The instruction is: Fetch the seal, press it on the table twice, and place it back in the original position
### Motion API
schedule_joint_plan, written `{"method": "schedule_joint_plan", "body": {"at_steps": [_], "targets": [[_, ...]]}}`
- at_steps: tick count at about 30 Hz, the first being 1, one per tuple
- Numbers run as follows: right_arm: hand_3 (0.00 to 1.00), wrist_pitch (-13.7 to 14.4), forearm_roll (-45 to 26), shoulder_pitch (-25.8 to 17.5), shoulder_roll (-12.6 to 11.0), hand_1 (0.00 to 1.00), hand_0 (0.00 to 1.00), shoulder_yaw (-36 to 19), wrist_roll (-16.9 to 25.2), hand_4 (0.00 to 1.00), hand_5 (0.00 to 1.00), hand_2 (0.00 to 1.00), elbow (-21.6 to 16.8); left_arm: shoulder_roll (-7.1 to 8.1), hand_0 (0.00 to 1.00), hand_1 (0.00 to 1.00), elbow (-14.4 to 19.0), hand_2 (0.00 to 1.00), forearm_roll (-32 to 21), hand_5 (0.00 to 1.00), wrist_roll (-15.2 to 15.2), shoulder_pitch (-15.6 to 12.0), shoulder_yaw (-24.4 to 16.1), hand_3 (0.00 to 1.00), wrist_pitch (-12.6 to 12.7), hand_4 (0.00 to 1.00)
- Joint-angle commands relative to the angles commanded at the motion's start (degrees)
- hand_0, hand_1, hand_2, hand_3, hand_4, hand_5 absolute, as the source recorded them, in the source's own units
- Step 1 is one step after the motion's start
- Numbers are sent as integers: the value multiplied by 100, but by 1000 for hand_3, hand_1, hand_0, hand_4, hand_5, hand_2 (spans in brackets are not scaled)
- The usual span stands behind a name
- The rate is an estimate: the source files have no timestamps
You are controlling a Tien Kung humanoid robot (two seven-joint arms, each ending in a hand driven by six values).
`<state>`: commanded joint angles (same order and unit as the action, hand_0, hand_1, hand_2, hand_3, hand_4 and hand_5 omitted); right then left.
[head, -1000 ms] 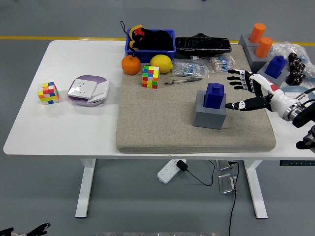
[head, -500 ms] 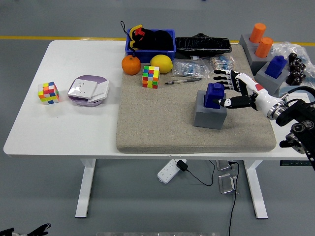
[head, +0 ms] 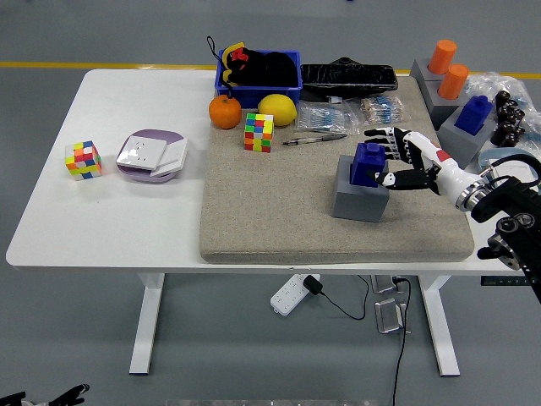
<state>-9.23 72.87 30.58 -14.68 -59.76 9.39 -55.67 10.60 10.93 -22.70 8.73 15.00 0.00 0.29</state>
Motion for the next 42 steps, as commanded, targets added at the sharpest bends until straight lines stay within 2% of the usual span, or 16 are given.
{"method": "schedule_joint_plan", "body": {"at_steps": [13,14,18,19,25,26,37,42], "targets": [[769,333,-42,12,28,702,759,205,150,770,2,710,44,17,812,787,5,764,132,434,37,4,-85,801,0,681],[677,386,-59,18,29,561,698,231,175,716,2,570,57,17,812,788,6,764,136,434,35,7,-85,801,0,682],[677,504,-125,26,40,561,698,311,234,716,2,570,108,15,812,788,10,764,154,434,36,8,-91,801,-2,682],[519,522,-145,26,43,470,633,328,245,686,2,461,119,14,812,788,11,763,162,433,38,8,-96,801,-3,682],[519,601,-223,31,53,470,633,438,292,686,2,461,157,15,812,788,11,763,176,433,41,-6,-109,801,-4,682],[465,615,-232,31,54,448,604,447,299,669,2,430,155,15,812,788,11,763,171,433,40,-10,-106,801,-5,683],[442,861,-374,69,71,433,590,330,463,649,2,415,51,25,812,789,11,764,252,433,66,-7,-174,801,4,684],[439,863,-325,23,33,429,586,148,459,629,2,411,-203,28,812,789,18,765,161,432,27,-11,-91,801,-1,685]]}}
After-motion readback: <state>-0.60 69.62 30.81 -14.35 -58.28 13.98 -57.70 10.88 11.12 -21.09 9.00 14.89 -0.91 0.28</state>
